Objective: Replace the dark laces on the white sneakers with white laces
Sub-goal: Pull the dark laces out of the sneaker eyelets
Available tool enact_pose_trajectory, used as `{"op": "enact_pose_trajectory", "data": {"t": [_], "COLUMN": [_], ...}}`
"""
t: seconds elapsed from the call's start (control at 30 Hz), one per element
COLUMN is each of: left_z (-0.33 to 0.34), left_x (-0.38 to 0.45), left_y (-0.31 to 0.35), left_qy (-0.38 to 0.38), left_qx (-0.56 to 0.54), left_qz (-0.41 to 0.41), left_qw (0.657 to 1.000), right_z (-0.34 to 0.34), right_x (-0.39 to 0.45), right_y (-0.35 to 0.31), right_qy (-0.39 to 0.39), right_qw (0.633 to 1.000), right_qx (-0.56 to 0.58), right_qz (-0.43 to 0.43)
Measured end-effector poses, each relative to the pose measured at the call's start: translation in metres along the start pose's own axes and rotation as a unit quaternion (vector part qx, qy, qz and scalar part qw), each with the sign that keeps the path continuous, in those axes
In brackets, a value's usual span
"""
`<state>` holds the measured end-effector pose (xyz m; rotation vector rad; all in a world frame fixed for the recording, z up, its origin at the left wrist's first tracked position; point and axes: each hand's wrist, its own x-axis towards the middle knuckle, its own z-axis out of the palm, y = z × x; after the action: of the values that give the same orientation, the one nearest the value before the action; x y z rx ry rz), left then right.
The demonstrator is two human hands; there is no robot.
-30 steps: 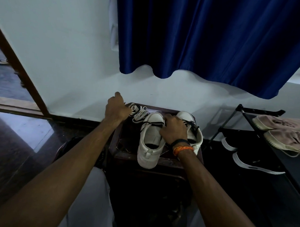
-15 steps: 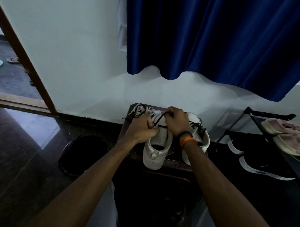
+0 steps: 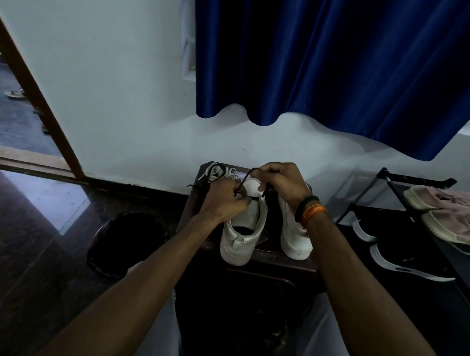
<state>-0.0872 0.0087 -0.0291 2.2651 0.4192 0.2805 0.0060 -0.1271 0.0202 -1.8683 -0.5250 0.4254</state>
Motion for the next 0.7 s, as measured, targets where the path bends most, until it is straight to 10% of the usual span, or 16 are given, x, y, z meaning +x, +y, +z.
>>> {"op": "enact_pose_trajectory", "data": {"t": [0.33, 0.7], "left_z": [-0.040, -0.004], "left_x": [0.026, -0.040], "left_y": [0.005, 0.065], "left_qy": [0.027, -0.191], "left_qx": [-0.036, 0.060], "left_qz": [-0.100, 0.074], "left_qw": [0.994, 0.977], "right_z": [-0.032, -0.028], "right_x": [0.006, 0.006], "right_y": [0.019, 0.015], "right_qy": [0.266, 0.048], "right_qw": [0.958, 0.976], "right_qx": [0.030, -0.208], "right_qz": [0.100, 0.042]}}
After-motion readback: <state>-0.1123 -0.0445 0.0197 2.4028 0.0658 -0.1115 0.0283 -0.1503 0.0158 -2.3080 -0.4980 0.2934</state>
